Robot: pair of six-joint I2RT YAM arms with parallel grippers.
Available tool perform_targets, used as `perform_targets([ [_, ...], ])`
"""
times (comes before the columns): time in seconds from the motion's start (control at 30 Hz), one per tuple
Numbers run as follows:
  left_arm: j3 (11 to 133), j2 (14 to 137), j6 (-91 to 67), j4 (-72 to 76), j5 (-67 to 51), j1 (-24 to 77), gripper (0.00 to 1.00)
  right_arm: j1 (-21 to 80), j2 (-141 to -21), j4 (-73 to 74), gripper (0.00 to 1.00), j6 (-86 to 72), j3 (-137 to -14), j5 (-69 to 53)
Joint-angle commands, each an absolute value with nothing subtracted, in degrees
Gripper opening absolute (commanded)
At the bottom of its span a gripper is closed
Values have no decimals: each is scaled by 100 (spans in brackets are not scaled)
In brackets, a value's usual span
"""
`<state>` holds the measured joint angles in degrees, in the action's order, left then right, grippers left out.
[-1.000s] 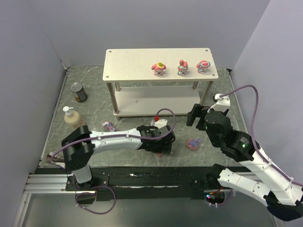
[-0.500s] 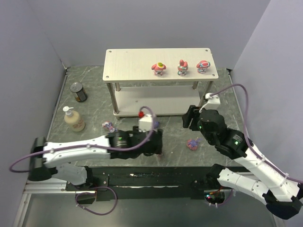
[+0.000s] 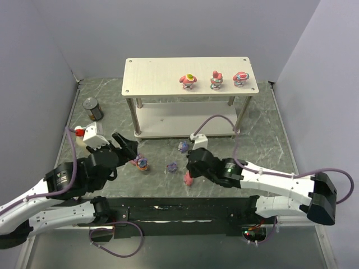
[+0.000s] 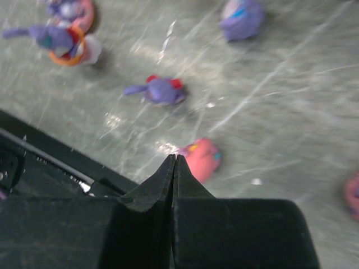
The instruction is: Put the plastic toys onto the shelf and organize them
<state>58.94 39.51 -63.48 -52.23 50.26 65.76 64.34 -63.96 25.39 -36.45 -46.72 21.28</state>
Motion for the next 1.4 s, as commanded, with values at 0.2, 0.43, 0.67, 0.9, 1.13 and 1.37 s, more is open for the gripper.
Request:
perform_targets([
  [0.2,5669,4816,-6108,-5546,5168,6223,85,7163,-7839,1424,0,-4104,-4728,1530],
  [0.43,5608,4790,-5748,-5133,4774,6074,86,7251,-8192,1433,0,-4526,-4519,1538],
  [0.67,5546,4614,-5590,-4983,4579,5977,86,7268,-8112,1748,0,-4930,-4201,1766],
  [0.9,5528,4544,-5485,-4878,4439,5959,87,7251,-7919,1881,0,-5404,-3806,1968],
  [1.13,5520,4483,-5467,-4852,4386,5941,87,7233,-7717,2118,0,-5695,-3718,2399],
  [1.37,5493,4456,-5476,-4869,4359,5924,87,6970,-7611,2259,0,-5932,-3542,2461],
])
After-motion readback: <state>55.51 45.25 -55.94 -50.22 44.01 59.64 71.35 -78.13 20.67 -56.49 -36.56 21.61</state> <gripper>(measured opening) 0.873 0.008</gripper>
